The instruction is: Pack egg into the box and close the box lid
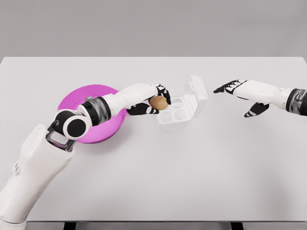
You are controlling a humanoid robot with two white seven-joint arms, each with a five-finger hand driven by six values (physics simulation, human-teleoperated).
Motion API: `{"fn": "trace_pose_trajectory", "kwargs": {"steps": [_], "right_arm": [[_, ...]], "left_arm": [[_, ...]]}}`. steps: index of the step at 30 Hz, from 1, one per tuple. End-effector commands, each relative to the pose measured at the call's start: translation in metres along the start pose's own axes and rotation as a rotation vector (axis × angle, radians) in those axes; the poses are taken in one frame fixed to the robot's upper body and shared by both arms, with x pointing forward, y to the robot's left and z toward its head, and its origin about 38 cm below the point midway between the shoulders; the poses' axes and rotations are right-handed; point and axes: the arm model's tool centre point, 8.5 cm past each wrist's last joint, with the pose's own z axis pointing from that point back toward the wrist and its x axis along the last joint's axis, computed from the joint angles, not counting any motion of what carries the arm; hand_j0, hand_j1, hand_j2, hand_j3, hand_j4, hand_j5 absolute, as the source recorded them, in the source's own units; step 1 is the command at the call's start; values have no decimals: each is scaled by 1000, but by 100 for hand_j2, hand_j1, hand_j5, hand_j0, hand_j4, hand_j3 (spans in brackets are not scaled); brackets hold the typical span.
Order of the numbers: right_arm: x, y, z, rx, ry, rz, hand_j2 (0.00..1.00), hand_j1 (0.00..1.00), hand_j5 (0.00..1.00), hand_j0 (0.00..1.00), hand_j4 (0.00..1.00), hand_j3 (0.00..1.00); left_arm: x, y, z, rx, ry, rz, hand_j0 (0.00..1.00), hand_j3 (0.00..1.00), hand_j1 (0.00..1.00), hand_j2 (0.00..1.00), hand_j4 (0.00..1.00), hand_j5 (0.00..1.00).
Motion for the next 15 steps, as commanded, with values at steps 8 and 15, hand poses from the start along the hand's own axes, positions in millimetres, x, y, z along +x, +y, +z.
{"fn": "trace_pose_trajectory", "kwargs": {"steps": [8, 15], "right_arm": [[1, -1, -1, -3, -2, -4, 100, 100, 100, 100, 100, 100], [1, 0, -1, 2, -5, -2, 100, 100, 100, 100, 100, 100]], "left_arm": [[-6, -15, -25, -21, 12, 83, 35, 35, 35, 35, 35, 35], [-6, -17, -35, -28, 13, 108, 36, 36, 36, 36, 36, 36]]}}
